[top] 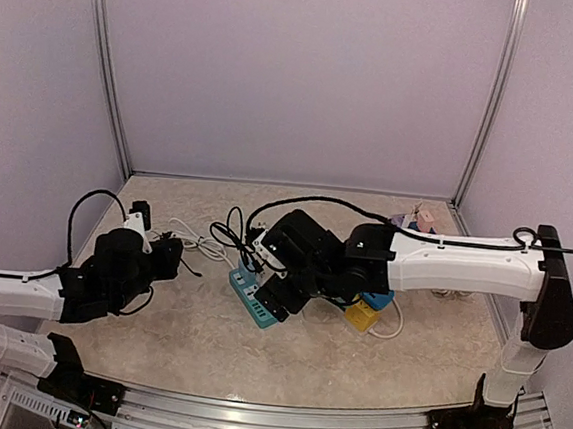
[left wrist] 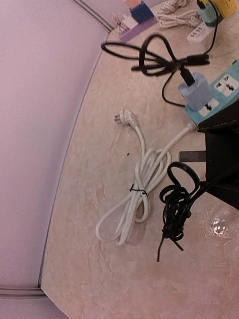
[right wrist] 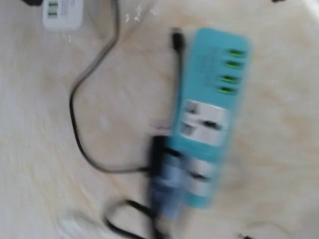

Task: Insert the plug
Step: Pick up the plug from the center of the board.

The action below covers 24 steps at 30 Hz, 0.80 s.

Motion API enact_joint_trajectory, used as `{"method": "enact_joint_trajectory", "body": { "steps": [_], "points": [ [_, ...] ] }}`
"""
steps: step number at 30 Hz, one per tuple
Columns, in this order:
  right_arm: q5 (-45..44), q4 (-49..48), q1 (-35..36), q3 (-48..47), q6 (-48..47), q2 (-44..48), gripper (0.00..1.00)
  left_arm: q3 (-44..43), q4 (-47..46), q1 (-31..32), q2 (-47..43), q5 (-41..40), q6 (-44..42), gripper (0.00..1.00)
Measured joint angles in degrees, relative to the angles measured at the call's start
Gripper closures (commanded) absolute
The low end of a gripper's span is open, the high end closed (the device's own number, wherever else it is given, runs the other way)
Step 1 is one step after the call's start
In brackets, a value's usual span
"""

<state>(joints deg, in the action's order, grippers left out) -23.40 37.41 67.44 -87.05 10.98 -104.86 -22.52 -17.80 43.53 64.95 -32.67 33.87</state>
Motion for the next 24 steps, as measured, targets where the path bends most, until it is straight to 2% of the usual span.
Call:
{"method": "enact_joint_trajectory", "body": {
  "steps": [4,7,9,12,16,20,24],
  "points": [
    [0.11,-12.85,6.78,11.76,-12.22,10.49,0.00,-1.40,8.85,6.84,-19.98,0.94,-1.44,1.00],
    [3.78,-23.65,11.06,21.24,-23.78,18.60,0.00,-5.29,17.38,11.87,-30.58,0.90,-2.29,1.00],
    [7.61,-29.20,12.31,24.37,-31.50,22.16,0.00,-9.68,22.67,15.47,-34.49,0.28,-2.95,1.00],
    [11.43,-34.40,12.20,23.98,-41.99,24.22,0.00,-17.07,28.00,20.96,-33.38,-3.21,-4.83,1.00],
    [14.40,-35.30,11.54,18.36,-52.85,23.32,0.01,-24.37,33.07,28.74,-24.52,-9.99,-9.62,1.00],
    [17.66,-35.65,9.62,13.40,-59.43,21.66,0.00,-28.52,32.63,29.90,-14.60,-12.76,-17.99,1.00],
    [20.70,-35.52,5.35,10.56,-61.22,19.93,0.00,-31.21,31.47,26.71,-9.66,-9.11,-25.24,1.00]
  ]
}}
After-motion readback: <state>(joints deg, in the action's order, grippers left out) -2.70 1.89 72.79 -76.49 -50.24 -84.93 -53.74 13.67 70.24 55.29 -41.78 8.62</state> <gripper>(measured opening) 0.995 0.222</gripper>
